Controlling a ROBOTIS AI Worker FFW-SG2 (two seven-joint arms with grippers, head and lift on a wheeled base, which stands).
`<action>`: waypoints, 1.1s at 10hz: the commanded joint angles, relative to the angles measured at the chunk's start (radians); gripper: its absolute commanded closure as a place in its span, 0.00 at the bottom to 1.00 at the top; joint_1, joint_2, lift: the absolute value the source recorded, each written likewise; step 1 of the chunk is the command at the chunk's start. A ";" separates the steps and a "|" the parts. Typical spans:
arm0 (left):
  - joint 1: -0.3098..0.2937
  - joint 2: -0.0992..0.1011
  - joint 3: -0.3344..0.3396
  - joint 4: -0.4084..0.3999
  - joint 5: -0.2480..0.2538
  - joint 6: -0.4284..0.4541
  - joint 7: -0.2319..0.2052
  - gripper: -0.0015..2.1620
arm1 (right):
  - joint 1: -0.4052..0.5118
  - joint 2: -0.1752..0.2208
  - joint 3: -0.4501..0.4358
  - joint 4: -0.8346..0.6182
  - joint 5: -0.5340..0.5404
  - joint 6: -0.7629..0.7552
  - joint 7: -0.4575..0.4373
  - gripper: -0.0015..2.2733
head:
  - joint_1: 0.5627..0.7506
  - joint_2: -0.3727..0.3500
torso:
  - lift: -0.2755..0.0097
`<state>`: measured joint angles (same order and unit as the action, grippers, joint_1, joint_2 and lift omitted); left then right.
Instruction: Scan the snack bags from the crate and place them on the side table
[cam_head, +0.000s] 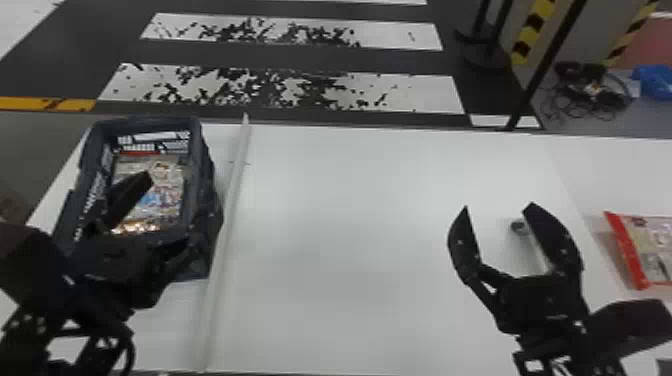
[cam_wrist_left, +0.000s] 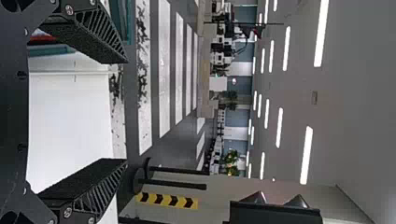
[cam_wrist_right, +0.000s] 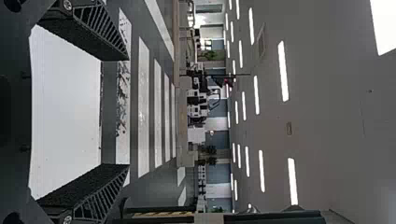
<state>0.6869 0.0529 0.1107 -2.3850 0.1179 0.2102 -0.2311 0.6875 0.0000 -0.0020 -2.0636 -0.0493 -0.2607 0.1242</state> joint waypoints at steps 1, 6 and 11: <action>-0.030 0.028 0.152 -0.036 0.074 0.157 -0.034 0.06 | 0.003 0.001 0.014 -0.006 0.016 0.008 0.000 0.03 | 0.70 0.52 | 0.64; -0.377 0.194 0.362 0.081 0.022 0.479 -0.243 0.10 | -0.003 0.001 0.046 -0.006 0.078 0.036 -0.009 0.03 | 0.70 0.82 | 0.64; -0.624 0.332 0.241 0.417 -0.242 0.565 -0.445 0.09 | -0.036 0.001 0.063 0.016 0.098 0.085 -0.011 0.03 | 0.70 0.96 | 0.64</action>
<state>0.0950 0.3709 0.3857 -2.0189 -0.0943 0.7783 -0.6707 0.6522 0.0000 0.0641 -2.0487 0.0480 -0.1762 0.1131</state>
